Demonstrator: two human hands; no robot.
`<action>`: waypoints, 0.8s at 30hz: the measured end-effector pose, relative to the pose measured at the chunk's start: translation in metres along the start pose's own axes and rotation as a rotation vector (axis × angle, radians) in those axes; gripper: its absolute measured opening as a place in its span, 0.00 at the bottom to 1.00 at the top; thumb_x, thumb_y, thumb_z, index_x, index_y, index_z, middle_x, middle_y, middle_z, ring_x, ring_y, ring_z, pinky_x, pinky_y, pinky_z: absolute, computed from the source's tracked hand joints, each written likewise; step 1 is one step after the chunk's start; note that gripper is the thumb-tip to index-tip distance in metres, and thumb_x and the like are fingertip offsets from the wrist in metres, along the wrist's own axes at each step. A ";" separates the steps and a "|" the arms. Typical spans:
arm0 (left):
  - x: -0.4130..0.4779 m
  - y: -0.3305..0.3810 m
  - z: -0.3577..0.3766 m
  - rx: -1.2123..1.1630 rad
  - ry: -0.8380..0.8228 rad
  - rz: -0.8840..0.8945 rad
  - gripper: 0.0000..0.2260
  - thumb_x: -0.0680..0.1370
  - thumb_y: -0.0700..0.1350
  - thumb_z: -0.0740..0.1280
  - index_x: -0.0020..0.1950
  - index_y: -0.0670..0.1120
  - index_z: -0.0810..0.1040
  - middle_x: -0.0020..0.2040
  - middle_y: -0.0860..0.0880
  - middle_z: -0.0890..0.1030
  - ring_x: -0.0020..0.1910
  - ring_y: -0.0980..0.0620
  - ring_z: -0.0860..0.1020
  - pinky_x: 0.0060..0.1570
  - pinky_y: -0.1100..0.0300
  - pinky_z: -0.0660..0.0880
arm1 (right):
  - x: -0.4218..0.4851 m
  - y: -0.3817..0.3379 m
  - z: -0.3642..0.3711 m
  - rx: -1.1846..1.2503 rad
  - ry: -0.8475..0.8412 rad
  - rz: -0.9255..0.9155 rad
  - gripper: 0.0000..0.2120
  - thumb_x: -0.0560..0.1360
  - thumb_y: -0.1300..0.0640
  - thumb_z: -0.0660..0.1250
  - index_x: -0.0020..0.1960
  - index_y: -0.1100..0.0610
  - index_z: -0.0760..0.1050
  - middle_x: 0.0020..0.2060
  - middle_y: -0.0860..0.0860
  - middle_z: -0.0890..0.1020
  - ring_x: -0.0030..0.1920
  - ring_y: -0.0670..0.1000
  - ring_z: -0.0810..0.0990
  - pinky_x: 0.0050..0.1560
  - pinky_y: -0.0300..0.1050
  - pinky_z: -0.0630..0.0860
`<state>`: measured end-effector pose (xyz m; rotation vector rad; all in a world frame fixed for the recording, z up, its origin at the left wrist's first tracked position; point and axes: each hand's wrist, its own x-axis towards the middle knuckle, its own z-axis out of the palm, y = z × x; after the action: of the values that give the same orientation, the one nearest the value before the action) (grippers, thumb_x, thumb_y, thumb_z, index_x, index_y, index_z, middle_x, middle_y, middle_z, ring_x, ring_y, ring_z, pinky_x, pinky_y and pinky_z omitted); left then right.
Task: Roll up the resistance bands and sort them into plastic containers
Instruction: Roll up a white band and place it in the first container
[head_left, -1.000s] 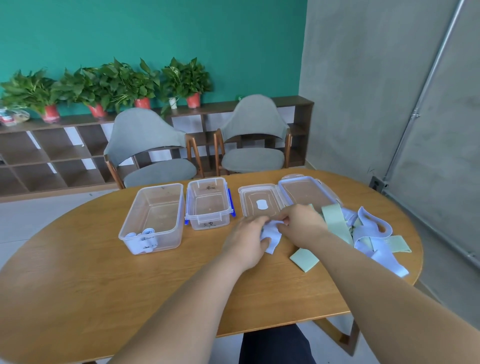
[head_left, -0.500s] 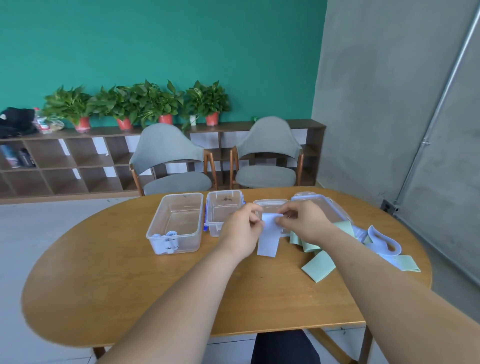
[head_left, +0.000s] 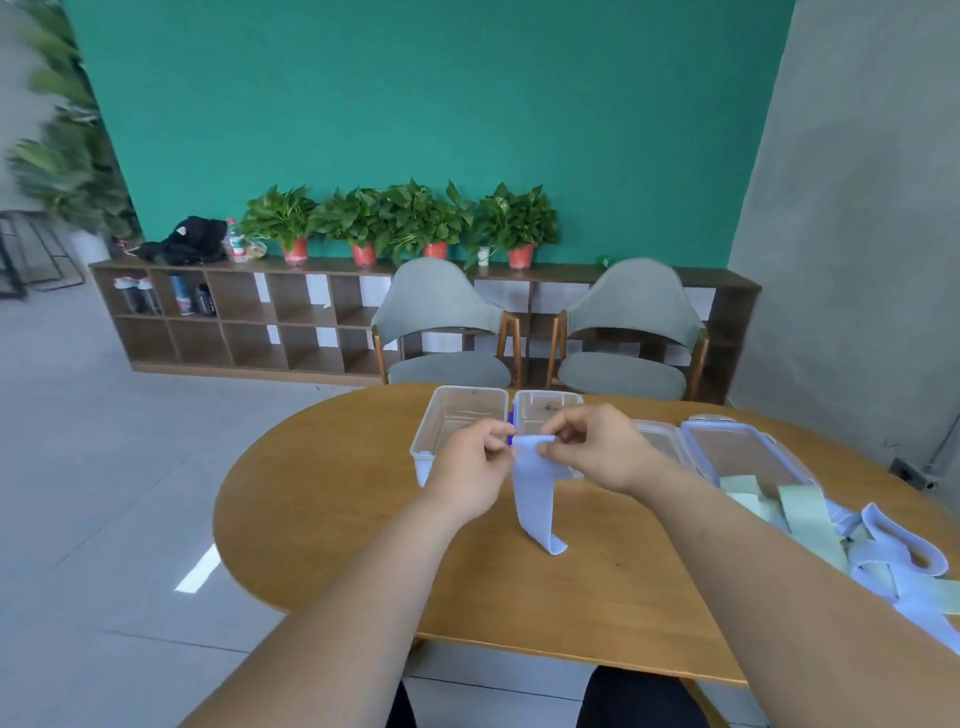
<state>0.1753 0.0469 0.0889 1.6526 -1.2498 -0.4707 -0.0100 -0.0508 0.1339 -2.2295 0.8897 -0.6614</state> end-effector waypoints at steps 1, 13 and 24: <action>-0.003 -0.003 -0.012 -0.007 0.009 -0.013 0.09 0.82 0.41 0.71 0.59 0.54 0.82 0.44 0.51 0.85 0.42 0.56 0.82 0.44 0.63 0.79 | 0.004 -0.008 0.007 0.020 -0.018 -0.008 0.03 0.74 0.55 0.77 0.46 0.50 0.84 0.37 0.47 0.84 0.35 0.44 0.79 0.40 0.44 0.77; -0.020 -0.036 -0.154 -0.147 0.196 -0.155 0.09 0.79 0.40 0.74 0.57 0.51 0.87 0.48 0.51 0.88 0.38 0.62 0.82 0.38 0.71 0.74 | 0.071 -0.101 0.100 0.221 -0.182 -0.144 0.03 0.78 0.57 0.75 0.51 0.52 0.86 0.42 0.53 0.86 0.37 0.44 0.79 0.37 0.36 0.76; 0.012 -0.036 -0.228 -0.192 0.399 -0.036 0.12 0.79 0.38 0.75 0.61 0.49 0.86 0.54 0.59 0.87 0.50 0.60 0.85 0.49 0.70 0.78 | 0.149 -0.154 0.156 0.162 0.073 -0.349 0.13 0.76 0.65 0.73 0.53 0.48 0.86 0.50 0.42 0.87 0.48 0.39 0.85 0.51 0.32 0.79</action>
<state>0.3723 0.1415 0.1632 1.5156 -0.8540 -0.2556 0.2497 -0.0151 0.1707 -2.2422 0.4616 -0.9448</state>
